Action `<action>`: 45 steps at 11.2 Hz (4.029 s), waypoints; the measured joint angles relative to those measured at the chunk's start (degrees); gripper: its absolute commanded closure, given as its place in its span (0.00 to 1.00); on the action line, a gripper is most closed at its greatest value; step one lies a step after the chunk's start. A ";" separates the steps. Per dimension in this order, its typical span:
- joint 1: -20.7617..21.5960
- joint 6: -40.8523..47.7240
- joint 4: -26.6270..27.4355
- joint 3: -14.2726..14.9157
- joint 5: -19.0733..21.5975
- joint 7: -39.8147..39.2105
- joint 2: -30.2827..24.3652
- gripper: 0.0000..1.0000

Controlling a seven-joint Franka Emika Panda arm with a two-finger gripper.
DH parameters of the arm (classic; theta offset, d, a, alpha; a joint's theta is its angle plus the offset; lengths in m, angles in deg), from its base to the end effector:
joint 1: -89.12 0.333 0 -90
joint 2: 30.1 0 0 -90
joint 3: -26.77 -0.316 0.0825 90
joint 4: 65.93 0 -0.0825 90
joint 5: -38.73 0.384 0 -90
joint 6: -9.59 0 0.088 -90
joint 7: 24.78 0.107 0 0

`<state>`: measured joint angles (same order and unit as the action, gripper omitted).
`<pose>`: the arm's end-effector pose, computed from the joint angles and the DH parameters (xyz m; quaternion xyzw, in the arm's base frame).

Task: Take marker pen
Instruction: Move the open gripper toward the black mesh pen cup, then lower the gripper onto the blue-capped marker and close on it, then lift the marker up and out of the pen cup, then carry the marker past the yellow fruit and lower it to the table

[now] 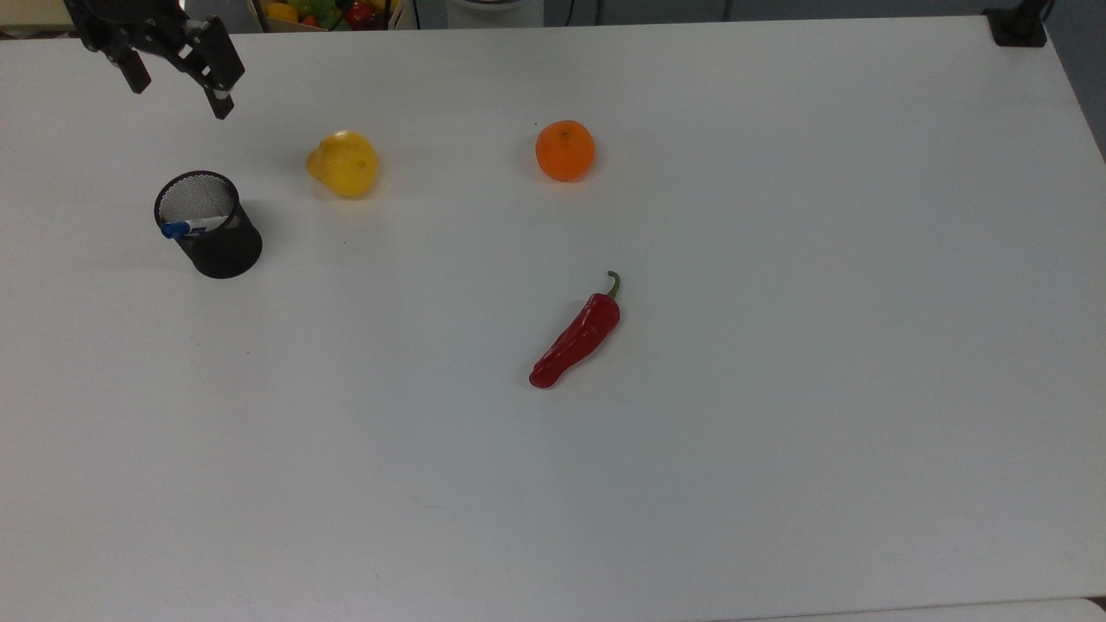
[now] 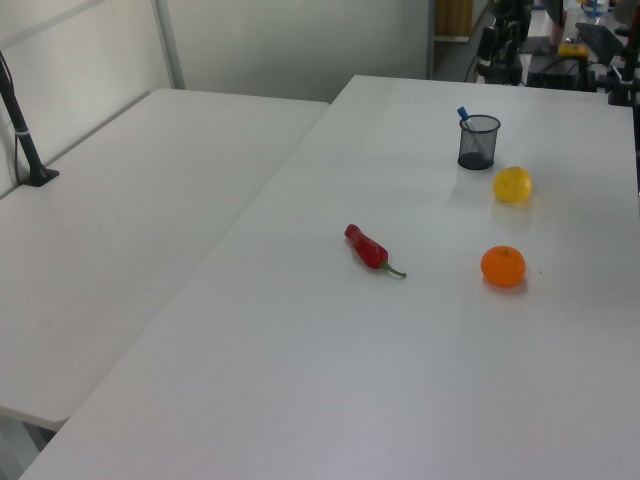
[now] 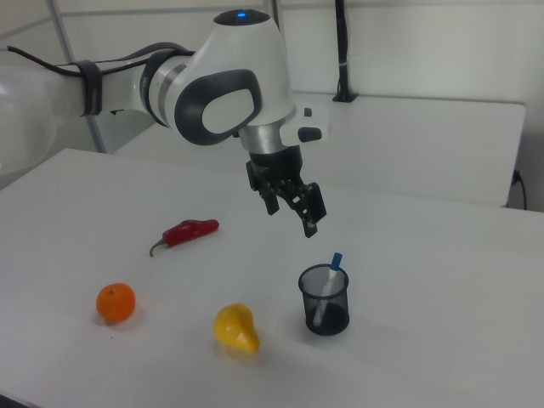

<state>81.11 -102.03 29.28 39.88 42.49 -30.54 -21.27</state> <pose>0.5859 -0.2126 0.5273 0.9876 -0.1407 0.0696 0.0023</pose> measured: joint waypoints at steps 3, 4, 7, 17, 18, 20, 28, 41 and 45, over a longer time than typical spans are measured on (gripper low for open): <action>-0.21 -3.67 -2.29 -0.03 0.00 -0.04 3.98 0.00; -0.66 -6.06 -2.35 -0.03 0.00 -0.04 5.07 0.00; -1.85 -10.18 -2.44 -0.03 0.00 -0.04 9.29 0.20; -2.39 -15.56 -3.07 -0.04 0.10 -0.02 14.68 0.85; -2.43 -15.56 -3.14 -0.04 0.13 -0.02 14.68 0.90; -2.48 -15.56 -3.23 -0.04 0.43 0.00 14.68 0.99; -2.79 -15.29 -10.47 -0.01 4.38 -0.01 13.05 1.00; 5.33 7.66 -9.99 0.33 5.40 -0.20 1.21 0.99; 9.78 16.75 -8.35 0.15 4.53 -1.03 1.64 0.99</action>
<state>90.88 -85.28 20.92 40.03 47.02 -31.56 -19.63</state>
